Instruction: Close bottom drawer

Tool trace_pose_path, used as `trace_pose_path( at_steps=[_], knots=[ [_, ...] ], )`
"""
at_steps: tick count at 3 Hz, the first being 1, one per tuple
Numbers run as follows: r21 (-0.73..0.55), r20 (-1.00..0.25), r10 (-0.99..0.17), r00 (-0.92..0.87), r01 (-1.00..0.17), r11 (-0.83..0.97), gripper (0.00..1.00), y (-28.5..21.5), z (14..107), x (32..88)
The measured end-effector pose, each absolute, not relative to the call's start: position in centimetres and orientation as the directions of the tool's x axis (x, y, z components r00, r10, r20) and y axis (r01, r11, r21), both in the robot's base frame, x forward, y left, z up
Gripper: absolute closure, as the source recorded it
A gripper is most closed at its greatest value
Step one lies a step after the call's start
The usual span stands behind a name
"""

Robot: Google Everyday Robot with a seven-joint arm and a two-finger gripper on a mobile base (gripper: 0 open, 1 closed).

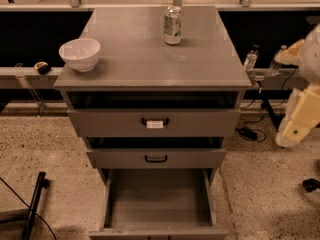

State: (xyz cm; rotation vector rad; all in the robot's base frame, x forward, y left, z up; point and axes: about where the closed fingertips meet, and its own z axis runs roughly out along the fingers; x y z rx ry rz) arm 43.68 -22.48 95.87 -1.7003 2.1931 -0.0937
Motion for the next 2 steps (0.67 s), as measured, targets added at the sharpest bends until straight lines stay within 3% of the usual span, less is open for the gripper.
trace_pose_path(
  at_steps=[1,2],
  knots=[
    [-0.23,-0.337,-0.922,-0.193,-0.932,0.28,0.0,-25.17,89.04,42.21],
    [-0.249,-0.344,-0.928,-0.141,-0.94,0.235,0.0,-25.57,88.37,41.75]
  ],
)
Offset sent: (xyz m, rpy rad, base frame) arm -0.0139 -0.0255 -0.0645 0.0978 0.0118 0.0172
